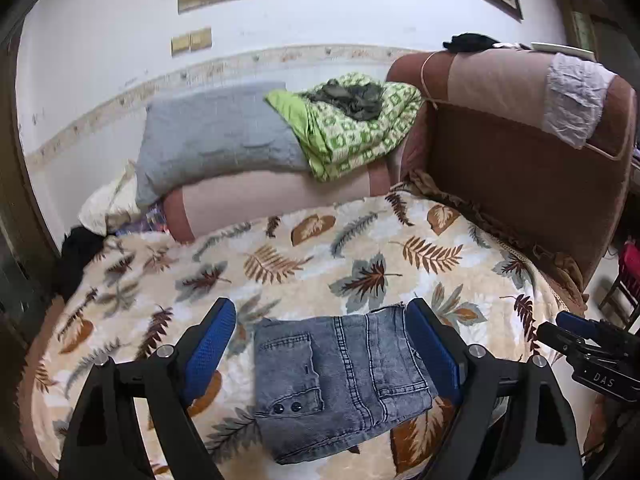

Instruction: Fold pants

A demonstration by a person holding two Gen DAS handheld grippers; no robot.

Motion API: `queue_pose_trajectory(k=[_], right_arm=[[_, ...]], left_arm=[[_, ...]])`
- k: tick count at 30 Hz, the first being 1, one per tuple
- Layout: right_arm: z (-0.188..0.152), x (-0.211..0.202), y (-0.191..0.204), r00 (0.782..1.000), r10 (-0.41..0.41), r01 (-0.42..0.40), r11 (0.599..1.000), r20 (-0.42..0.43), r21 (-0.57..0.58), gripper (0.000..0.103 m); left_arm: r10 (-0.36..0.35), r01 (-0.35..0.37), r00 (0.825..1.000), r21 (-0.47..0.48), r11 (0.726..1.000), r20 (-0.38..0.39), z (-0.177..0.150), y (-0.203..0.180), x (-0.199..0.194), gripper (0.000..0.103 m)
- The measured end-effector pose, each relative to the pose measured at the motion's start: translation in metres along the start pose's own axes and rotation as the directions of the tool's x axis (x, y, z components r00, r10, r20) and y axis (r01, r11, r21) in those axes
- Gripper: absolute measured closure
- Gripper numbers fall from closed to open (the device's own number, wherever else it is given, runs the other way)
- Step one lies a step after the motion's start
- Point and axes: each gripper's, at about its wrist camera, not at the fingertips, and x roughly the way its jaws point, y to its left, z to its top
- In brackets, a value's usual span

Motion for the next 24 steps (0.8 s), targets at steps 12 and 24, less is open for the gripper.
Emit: queue_pose_trajectory(k=[12, 24], right_arm=[[-0.008, 0.003, 0.023, 0.999, -0.001, -0.001, 0.999, -0.044, -0.049, 0.037], [-0.005, 0.069, 0.032, 0.995, 0.009, -0.013, 0.999, -0.104, -0.042, 0.037]], left_arm=[[0.058, -0.058, 0.998, 0.02, 0.998, 0.006, -0.018, 0.027, -0.005, 0.012], [0.201, -0.204, 0.974, -0.024, 0.979, -0.105, -0.064, 0.097, 0.065, 0.012]])
